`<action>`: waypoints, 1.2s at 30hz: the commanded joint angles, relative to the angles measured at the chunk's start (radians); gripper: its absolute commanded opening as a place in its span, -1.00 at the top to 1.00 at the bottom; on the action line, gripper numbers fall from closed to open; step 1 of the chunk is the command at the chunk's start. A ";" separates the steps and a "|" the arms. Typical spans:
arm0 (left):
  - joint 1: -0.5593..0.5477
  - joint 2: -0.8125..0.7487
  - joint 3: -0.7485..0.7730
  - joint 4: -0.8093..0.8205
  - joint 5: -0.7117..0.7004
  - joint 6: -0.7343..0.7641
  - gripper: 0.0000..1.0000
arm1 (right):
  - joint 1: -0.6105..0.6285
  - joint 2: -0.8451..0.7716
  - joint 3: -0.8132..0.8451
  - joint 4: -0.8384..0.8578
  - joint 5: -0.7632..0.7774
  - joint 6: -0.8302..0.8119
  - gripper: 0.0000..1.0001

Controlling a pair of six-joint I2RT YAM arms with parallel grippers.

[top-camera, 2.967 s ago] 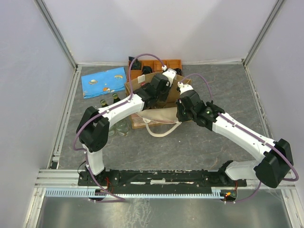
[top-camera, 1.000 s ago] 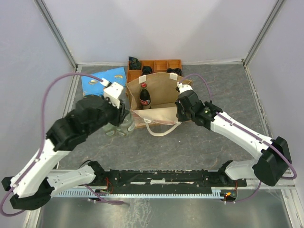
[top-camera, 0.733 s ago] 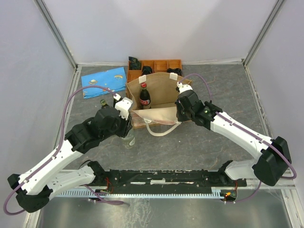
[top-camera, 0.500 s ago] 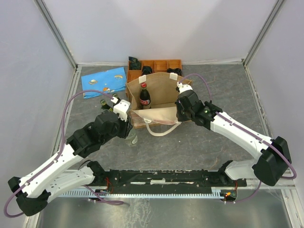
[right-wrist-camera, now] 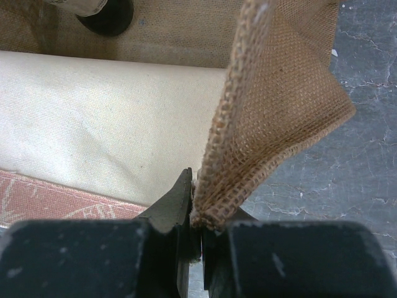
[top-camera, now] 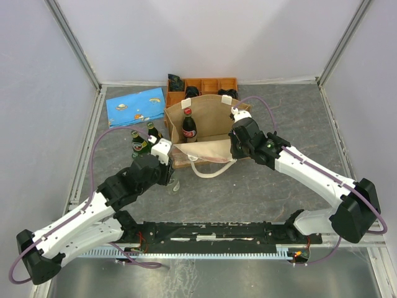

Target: Take the beverage out of the canvas bag

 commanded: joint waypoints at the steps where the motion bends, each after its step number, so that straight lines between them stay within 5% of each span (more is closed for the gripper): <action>1: -0.001 -0.061 0.000 0.250 -0.043 -0.037 0.95 | 0.004 -0.003 0.034 0.017 0.009 -0.008 0.74; 8: -0.001 -0.025 -0.035 0.266 -0.042 -0.033 0.91 | 0.004 0.004 0.040 0.026 0.001 -0.014 0.74; 17: -0.002 0.023 -0.060 0.264 -0.045 -0.036 0.47 | 0.004 0.004 0.038 0.027 -0.004 -0.017 0.75; 18: -0.003 0.022 -0.063 0.264 -0.044 -0.040 0.36 | 0.004 0.003 0.037 0.028 -0.004 -0.017 0.74; 21: -0.003 0.014 -0.059 0.255 -0.038 -0.053 -0.46 | 0.004 0.003 0.038 0.027 -0.004 -0.017 0.74; 23: -0.003 0.006 -0.049 0.243 -0.038 -0.054 -0.74 | 0.005 0.005 0.039 0.027 -0.007 -0.020 0.74; 29: -0.007 -0.038 0.027 0.206 -0.059 -0.043 -0.74 | 0.004 0.008 0.041 0.027 -0.012 -0.021 0.74; 36: -0.021 0.029 0.313 0.127 -0.077 0.073 -0.69 | 0.005 0.003 0.037 0.027 -0.006 -0.018 0.74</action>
